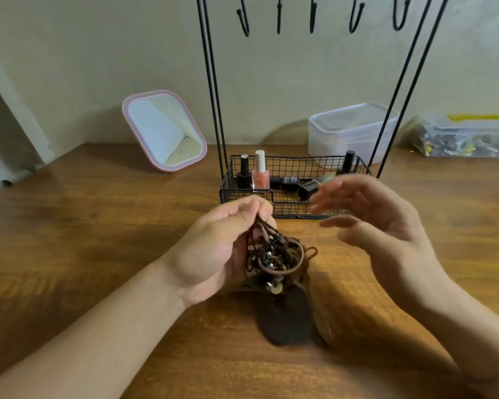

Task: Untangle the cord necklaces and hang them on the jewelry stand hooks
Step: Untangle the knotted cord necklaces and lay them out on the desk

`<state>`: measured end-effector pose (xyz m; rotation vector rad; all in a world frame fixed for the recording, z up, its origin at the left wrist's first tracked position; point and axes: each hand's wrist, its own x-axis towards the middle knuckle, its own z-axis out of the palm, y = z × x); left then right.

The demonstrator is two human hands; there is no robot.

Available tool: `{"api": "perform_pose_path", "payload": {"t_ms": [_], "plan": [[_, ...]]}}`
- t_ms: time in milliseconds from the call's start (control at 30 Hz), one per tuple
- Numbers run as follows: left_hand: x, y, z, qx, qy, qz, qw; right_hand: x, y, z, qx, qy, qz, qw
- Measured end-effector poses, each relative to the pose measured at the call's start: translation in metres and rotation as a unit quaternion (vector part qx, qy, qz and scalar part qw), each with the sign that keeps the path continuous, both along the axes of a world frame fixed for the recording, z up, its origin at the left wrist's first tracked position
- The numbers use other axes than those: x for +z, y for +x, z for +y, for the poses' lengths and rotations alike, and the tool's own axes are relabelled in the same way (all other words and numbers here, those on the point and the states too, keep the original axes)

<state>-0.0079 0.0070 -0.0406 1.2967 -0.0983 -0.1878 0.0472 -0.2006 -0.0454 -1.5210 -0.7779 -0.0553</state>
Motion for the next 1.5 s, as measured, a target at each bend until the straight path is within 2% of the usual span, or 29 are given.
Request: {"api": "perform_pose_path", "payload": {"t_ms": [100, 233, 367, 433, 533, 633, 700, 800, 867, 933, 1033, 1067, 1133, 1167, 1233, 1300, 1333, 1367, 1400, 1433, 1467, 1500], "plan": [[0.001, 0.001, 0.002, 0.004, -0.092, 0.004, 0.996, -0.012, 0.0, 0.006, -0.024, -0.104, 0.006, 0.994], [-0.003, 0.004, 0.006, -0.001, -0.113, -0.024, 0.993, -0.021, 0.003, 0.011, 0.069, -0.185, 0.117, 0.973], [-0.012, 0.009, 0.007, 0.033, -0.133, -0.034, 0.99, -0.019, 0.001, 0.01, 0.142, -0.241, 0.065, 0.958], [-0.014, 0.009, 0.007, 0.014, -0.155, -0.033, 0.987, -0.017, -0.001, 0.011, 0.172, -0.227, 0.082, 0.955], [-0.013, 0.009, 0.006, -0.003, -0.161, -0.029, 0.987, -0.012, 0.001, 0.007, 0.202, -0.092, 0.169, 0.96], [-0.011, 0.008, 0.003, 0.061, -0.072, 0.004, 0.996, -0.01, 0.011, -0.003, 0.214, 0.041, 0.244, 0.945], [-0.007, 0.008, 0.003, 0.103, 0.015, 0.023, 0.994, -0.006, 0.019, -0.011, 0.212, 0.068, 0.236, 0.946], [-0.007, 0.007, 0.003, 0.148, 0.162, 0.013, 0.976, 0.007, 0.026, -0.027, 0.181, 0.013, 0.218, 0.959], [-0.01, 0.007, 0.004, 0.177, 0.314, -0.048, 0.931, 0.017, 0.03, -0.04, 0.154, -0.043, 0.214, 0.964], [-0.009, 0.008, 0.006, 0.192, 0.39, -0.097, 0.896, 0.023, 0.032, -0.047, 0.083, -0.114, 0.194, 0.971], [-0.003, 0.009, 0.011, 0.209, 0.341, -0.096, 0.911, 0.019, 0.036, -0.046, -0.091, -0.241, 0.111, 0.96], [0.0, 0.009, 0.013, 0.214, 0.316, -0.092, 0.92, 0.015, 0.038, -0.046, -0.149, -0.298, 0.06, 0.941], [0.004, 0.009, 0.017, 0.213, 0.267, -0.088, 0.936, 0.01, 0.037, -0.041, -0.252, -0.41, -0.034, 0.876], [0.005, 0.009, 0.018, 0.203, 0.237, -0.088, 0.946, 0.008, 0.033, -0.036, -0.287, -0.418, -0.07, 0.859], [0.006, 0.008, 0.016, 0.171, 0.171, -0.09, 0.966, 0.004, 0.021, -0.023, -0.251, -0.36, -0.164, 0.883], [0.006, 0.008, 0.013, 0.146, 0.125, -0.118, 0.974, 0.002, 0.0, -0.002, -0.107, -0.355, -0.214, 0.904], [0.006, 0.007, 0.012, 0.138, 0.108, -0.142, 0.974, -0.001, -0.009, 0.008, -0.048, -0.402, -0.206, 0.891], [0.006, 0.007, 0.012, 0.132, 0.092, -0.164, 0.973, -0.003, -0.014, 0.016, -0.013, -0.464, -0.203, 0.862], [0.006, 0.006, 0.014, 0.13, 0.078, -0.177, 0.972, -0.007, -0.015, 0.02, -0.002, -0.517, -0.212, 0.829], [0.007, 0.005, 0.016, 0.136, 0.073, -0.179, 0.972, -0.009, -0.013, 0.021, 0.0, -0.533, -0.206, 0.821], [0.008, 0.004, 0.019, 0.152, 0.089, -0.17, 0.97, -0.009, -0.009, 0.019, 0.002, -0.501, -0.167, 0.849], [0.009, 0.004, 0.021, 0.171, 0.136, -0.157, 0.963, -0.007, -0.004, 0.015, 0.004, -0.433, -0.12, 0.893]]}}
